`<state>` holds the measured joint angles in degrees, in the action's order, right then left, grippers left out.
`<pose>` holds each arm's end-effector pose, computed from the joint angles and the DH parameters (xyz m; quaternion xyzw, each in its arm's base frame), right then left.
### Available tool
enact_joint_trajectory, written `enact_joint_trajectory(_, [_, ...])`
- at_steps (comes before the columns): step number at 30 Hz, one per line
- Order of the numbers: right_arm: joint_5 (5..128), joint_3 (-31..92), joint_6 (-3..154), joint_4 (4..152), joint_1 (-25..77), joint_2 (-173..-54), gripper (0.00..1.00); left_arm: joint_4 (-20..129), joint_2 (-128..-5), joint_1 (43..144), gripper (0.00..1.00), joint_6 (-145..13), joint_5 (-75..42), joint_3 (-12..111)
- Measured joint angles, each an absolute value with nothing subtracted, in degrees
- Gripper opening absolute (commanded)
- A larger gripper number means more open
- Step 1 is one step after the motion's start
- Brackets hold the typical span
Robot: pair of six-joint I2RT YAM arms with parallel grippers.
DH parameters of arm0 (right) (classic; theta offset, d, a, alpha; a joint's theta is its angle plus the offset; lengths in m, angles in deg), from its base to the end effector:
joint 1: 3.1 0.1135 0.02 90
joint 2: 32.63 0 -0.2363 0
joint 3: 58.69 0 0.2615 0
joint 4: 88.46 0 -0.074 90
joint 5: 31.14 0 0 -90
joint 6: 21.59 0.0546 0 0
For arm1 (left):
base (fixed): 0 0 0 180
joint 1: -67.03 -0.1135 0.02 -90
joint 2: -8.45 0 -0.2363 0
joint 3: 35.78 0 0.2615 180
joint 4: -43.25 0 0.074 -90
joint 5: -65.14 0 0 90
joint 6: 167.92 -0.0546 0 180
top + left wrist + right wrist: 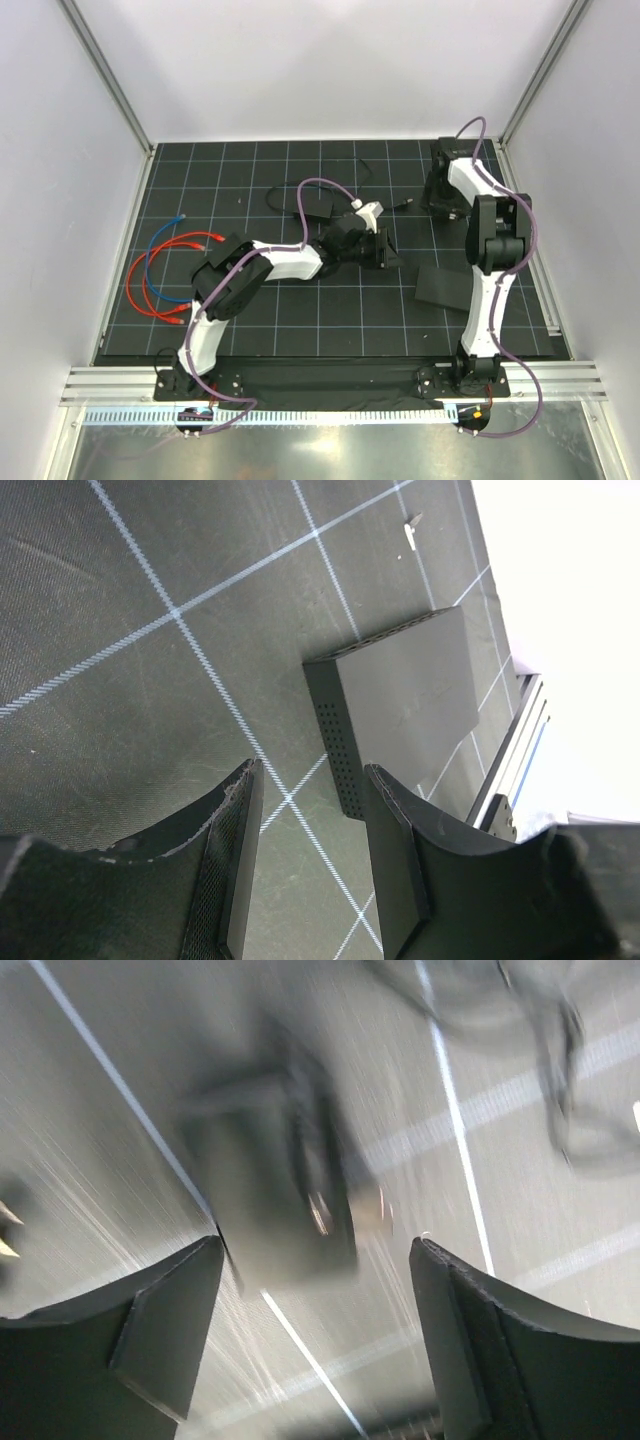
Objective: Pull the plug from the switch port
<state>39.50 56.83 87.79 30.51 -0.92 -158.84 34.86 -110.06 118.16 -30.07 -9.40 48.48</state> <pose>0.4563 -0.0007 0.1365 0.1719 0.9583 -0.1338 0.1849 0.2792 -0.3695 0.1187 0.0954 0.8373 -0.4741 0.2551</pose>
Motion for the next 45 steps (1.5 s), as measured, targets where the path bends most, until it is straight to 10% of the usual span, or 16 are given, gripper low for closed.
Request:
enact_joint_trajectory(11, [40.18,29.86,93.14,31.45,-4.35,-130.17,0.79,36.48,-111.11,120.0,0.47,-30.61,-11.47,49.49])
enact_joint_trajectory(20, [51.92,5.66,98.17,38.27,-29.64,-108.79,0.86,38.43,-115.38,125.31,0.51,-31.9,-12.17,55.8])
enact_joint_trajectory(45, [77.78,-15.04,101.62,53.09,-37.2,-101.42,0.84,40.59,-120.95,124.43,0.49,-31.38,-9.42,61.16])
